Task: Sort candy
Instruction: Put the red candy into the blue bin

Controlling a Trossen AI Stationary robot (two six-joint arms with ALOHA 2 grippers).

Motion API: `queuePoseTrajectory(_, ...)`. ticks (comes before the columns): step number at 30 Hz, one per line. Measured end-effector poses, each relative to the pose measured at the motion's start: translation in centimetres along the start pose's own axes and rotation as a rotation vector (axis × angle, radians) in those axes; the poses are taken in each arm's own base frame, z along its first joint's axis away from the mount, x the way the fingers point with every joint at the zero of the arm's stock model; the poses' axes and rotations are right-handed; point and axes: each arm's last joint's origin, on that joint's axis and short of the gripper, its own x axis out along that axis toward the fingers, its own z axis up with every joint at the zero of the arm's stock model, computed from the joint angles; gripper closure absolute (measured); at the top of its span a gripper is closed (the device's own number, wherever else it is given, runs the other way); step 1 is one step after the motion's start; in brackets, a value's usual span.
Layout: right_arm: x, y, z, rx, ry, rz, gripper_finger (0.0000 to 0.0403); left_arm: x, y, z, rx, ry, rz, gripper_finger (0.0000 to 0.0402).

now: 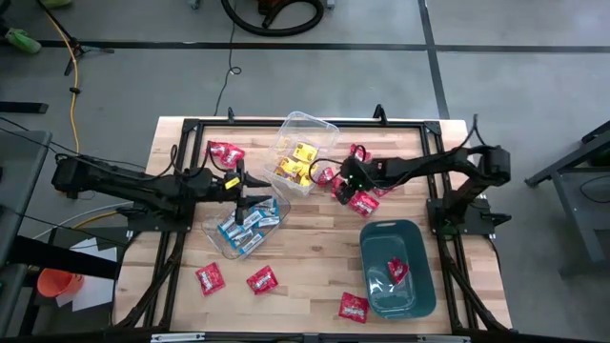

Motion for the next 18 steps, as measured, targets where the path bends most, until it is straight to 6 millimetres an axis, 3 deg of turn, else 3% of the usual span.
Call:
queuePoseTrajectory(5,0.84,0.09,-0.37,0.005,-0.041,-0.116,0.0194,0.0,0.0,-0.19,-0.023,0.019,0.0,0.0247)
queuePoseTrajectory(18,0.68,0.84,-0.84,0.014,-0.041,-0.104,0.0194,0.0,-0.03,0.25,-0.109,-0.024,-0.009,0.0247)
